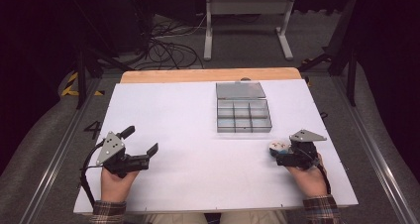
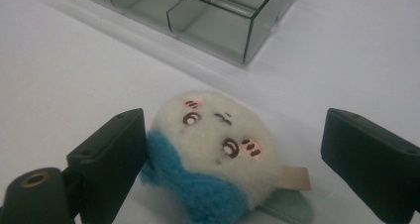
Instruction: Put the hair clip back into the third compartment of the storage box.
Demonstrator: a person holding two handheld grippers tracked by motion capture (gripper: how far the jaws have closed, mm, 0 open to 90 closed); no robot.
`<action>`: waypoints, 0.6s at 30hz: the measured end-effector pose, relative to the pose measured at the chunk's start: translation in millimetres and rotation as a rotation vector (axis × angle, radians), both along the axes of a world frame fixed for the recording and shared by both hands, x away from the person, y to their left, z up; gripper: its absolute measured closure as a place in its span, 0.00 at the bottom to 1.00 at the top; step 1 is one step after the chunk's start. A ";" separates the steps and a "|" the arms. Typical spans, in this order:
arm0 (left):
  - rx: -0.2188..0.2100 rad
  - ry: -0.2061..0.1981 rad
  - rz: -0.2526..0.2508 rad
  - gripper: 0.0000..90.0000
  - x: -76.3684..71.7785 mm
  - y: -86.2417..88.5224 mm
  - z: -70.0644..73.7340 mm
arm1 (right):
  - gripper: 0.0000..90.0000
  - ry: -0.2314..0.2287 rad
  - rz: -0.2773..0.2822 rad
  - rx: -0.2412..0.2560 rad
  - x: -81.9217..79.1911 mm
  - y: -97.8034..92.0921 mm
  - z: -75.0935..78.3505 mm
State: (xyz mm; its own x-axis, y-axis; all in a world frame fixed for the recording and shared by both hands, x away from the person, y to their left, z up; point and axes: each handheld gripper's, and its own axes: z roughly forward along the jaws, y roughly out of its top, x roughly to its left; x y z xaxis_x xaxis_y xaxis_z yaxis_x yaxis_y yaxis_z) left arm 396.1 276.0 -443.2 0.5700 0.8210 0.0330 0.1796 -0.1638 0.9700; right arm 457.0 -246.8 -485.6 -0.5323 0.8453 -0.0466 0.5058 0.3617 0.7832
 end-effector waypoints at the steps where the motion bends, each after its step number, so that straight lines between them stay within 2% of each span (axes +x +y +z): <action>1: 0.000 0.000 0.000 0.03 0.0 0.0 0.0 | 0.12 0.010 0.000 -0.001 0.6 0.7 -0.9; 10: 0.008 0.002 -0.003 0.03 0.1 -0.2 -0.4 | 0.16 0.067 0.024 -0.016 2.9 4.0 -6.2; 18: 0.008 0.001 -0.004 0.03 0.0 -0.4 -0.5 | 0.27 0.073 0.042 -0.011 1.5 5.2 -5.8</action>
